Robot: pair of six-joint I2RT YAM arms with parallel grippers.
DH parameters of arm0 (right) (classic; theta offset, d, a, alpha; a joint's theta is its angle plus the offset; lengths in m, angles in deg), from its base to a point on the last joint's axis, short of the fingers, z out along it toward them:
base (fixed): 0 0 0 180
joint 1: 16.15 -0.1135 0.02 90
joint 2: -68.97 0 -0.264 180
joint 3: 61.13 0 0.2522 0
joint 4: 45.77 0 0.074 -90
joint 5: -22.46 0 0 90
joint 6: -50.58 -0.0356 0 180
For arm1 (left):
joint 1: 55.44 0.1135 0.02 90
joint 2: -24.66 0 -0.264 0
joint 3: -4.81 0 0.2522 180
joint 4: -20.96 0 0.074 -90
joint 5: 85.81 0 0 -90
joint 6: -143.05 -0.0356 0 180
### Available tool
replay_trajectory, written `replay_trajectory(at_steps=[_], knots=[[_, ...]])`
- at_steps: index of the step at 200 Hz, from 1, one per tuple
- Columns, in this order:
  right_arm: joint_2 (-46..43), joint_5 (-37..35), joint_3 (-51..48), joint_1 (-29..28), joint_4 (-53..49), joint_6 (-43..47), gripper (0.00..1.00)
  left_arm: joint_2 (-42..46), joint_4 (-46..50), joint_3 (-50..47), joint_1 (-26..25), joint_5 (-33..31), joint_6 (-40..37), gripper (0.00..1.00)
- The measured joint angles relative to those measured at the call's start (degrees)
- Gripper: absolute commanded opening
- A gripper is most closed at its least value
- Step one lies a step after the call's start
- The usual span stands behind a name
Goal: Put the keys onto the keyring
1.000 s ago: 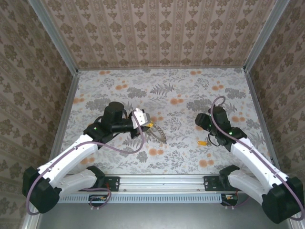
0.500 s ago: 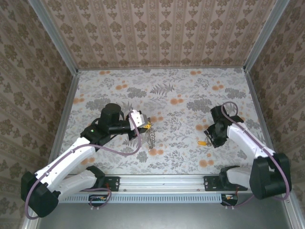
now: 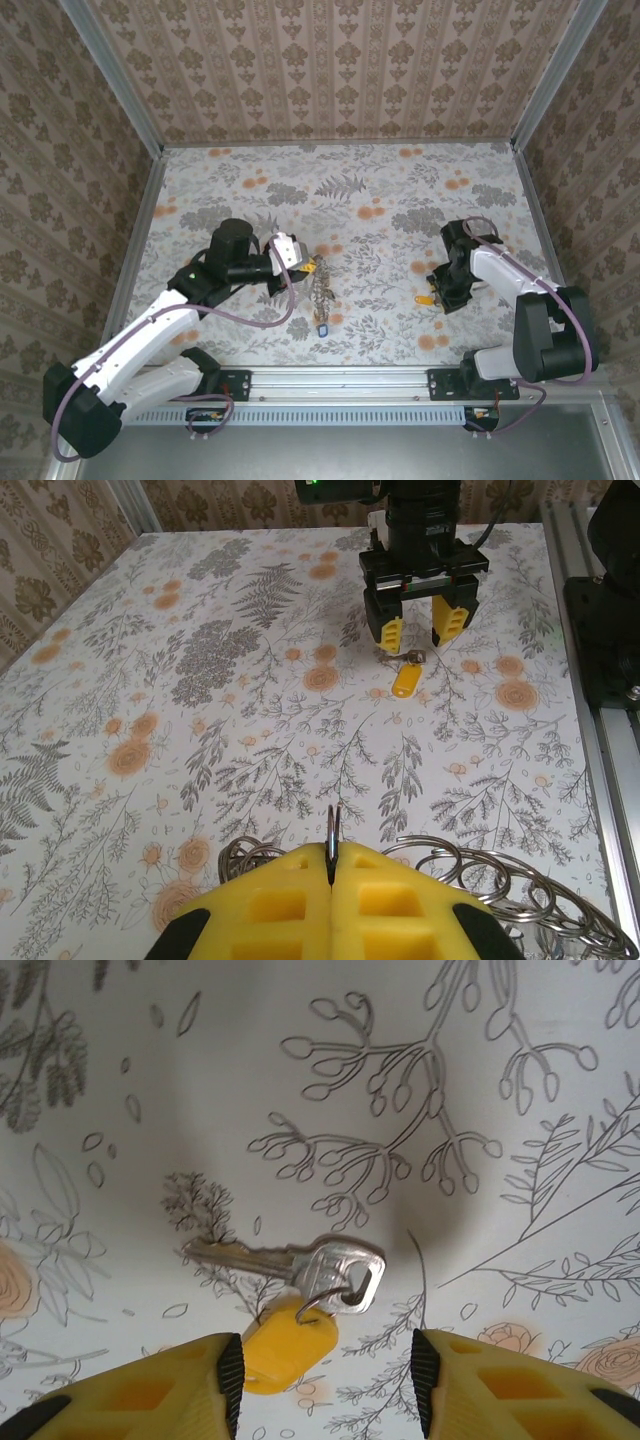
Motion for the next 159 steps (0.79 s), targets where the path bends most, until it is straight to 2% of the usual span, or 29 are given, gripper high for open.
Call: replay_trajectory(at_steps=[38, 56, 77, 104, 128, 159], knots=[[1.9, 0.33, -0.7, 0.92, 0.5, -1.53, 0.45, 0.42, 0.15, -0.02, 0.0, 0.0, 0.0, 0.0], [2.29, 0.85, -1.14, 0.96, 1.25, -2.75, 0.4, 0.42, 0.52, -0.02, 0.0, 0.46, 0.02, 0.0], [2.29, 1.38, -1.55, 0.96, 1.64, -3.98, 0.38, 0.42, 0.61, -0.02, 0.0, 0.96, 0.04, 0.0], [2.32, 1.53, -2.34, 0.96, 1.92, -5.44, 0.29, 0.42, 0.68, -0.26, 0.0, 1.36, 0.37, 0.0], [2.32, 1.92, -2.67, 0.96, 2.25, -6.01, 0.26, 0.42, 0.76, -0.46, 0.0, 1.53, 0.39, 0.0], [2.32, 2.14, -2.67, 0.96, 2.19, -6.62, 0.12, 0.42, 0.79, -0.5, 0.0, 1.53, 0.39, 0.0]])
